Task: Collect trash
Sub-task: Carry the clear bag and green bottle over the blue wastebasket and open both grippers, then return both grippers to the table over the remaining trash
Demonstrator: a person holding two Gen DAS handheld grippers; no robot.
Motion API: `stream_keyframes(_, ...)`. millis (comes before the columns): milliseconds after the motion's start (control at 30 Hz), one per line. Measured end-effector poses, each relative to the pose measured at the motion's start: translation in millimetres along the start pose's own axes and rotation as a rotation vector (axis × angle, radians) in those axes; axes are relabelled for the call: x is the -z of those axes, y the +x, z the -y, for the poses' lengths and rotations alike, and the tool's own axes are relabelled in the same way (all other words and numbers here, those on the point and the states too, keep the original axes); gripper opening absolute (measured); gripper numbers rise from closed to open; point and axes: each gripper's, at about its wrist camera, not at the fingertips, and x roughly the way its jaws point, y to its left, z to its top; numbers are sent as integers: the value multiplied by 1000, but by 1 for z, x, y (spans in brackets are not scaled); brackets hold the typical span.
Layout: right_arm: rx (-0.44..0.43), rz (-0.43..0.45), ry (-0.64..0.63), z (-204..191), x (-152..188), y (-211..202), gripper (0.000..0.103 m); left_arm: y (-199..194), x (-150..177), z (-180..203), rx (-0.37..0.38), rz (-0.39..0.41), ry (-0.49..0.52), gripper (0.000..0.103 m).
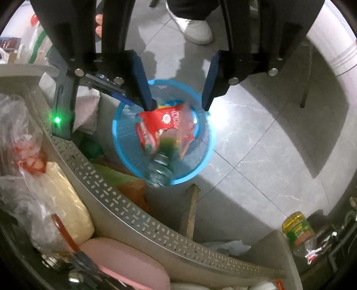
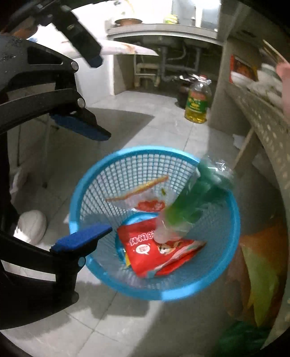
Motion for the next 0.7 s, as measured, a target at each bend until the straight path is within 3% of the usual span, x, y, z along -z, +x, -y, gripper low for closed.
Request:
stream_keyframes(200,10,16,-61,-16,14,-6,73,-42,24,-4,18,40,-2,47)
stream_keyframes(367,10,30,-129,-26,46,-32,73,-95,57,-3,61,110,-11,51)
stream_keyframes(700,51,72,-240,-56,102,-80,82,-206,165,-16,165,309,-16,59)
